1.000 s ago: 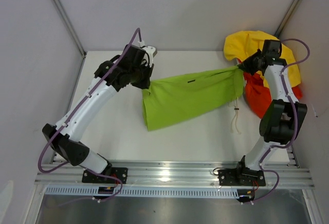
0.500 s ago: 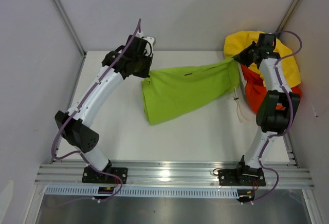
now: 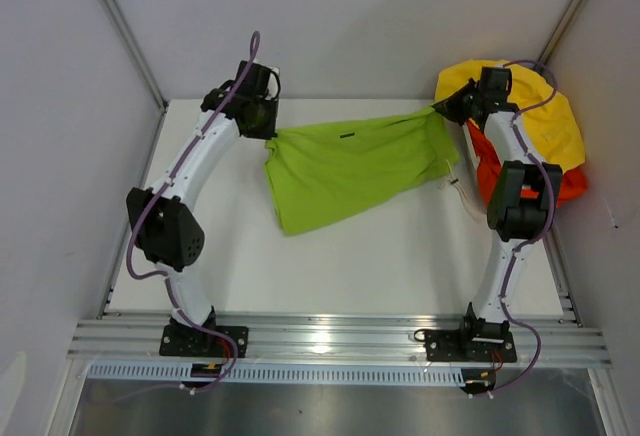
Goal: Fold and stack the shorts
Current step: Fold the shorts
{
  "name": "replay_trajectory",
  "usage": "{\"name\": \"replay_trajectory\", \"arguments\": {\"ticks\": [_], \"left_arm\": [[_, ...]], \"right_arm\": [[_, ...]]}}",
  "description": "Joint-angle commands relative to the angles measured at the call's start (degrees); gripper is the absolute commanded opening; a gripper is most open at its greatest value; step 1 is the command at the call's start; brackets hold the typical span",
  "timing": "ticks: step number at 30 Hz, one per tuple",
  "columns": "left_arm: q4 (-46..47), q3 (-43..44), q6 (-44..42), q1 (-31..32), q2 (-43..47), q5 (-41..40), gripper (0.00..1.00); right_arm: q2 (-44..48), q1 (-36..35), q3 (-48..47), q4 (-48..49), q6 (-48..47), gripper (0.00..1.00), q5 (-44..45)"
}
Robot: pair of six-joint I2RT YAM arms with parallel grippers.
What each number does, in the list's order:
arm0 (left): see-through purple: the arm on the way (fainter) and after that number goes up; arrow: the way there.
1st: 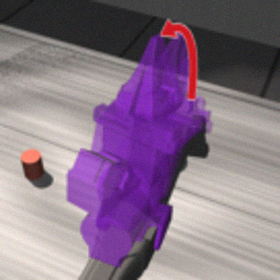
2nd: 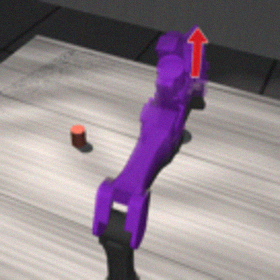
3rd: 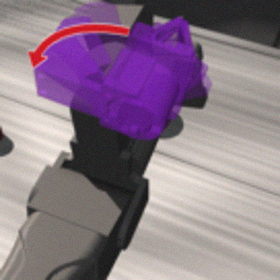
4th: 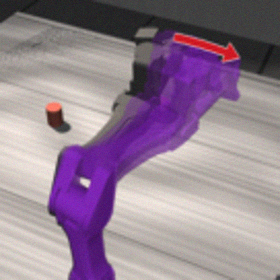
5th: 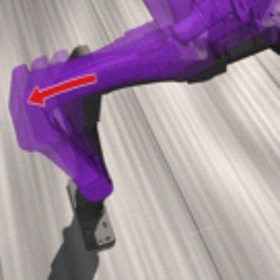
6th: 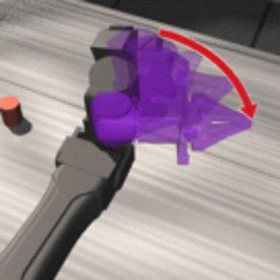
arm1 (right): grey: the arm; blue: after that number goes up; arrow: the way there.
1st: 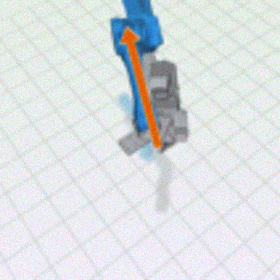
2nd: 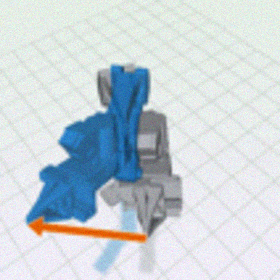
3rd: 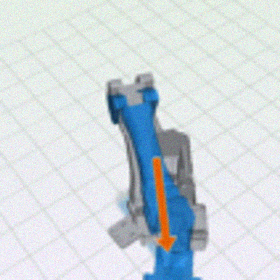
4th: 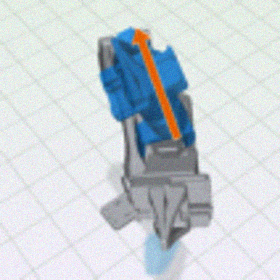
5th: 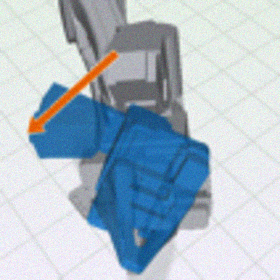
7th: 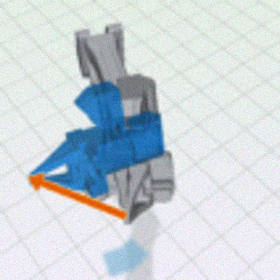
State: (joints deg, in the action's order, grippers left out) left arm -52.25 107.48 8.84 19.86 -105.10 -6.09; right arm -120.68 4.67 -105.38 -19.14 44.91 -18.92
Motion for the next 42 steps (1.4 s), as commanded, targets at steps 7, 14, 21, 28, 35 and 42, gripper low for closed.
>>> {"name": "replay_trajectory", "arguments": {"ticks": [7,14,21,28,35,42], "left_arm": [[5.23,7.20,3.02,-4.74,-10.11,-0.85,0.00],[6.02,12.92,6.19,-4.83,-18.91,-1.11,0.51],[4.52,12.94,10.05,-7.28,-13.48,-4.37,0.98],[8.57,-0.85,10.14,-7.38,1.29,-4.02,0.99],[20.94,-26.75,15.94,-7.38,18.06,5.20,0.99],[28.95,-44.71,21.39,-7.20,30.20,14.43,0.99]], "right_arm": [[-6.14,-1.76,-7.55,11.13,4.14,0.01,2.13],[-8.16,-2.99,-7.65,10.96,3.97,0.45,5.56],[-6.85,-3.00,-11.16,6.75,-2.01,0.94,4.77],[1.50,-3.26,-6.16,1.85,-8.95,0.93,3.88],[13.00,-4.05,11.32,1.47,-9.84,0.93,4.41],[23.11,-8.34,29.16,5.33,-10.62,0.94,3.97]]}}
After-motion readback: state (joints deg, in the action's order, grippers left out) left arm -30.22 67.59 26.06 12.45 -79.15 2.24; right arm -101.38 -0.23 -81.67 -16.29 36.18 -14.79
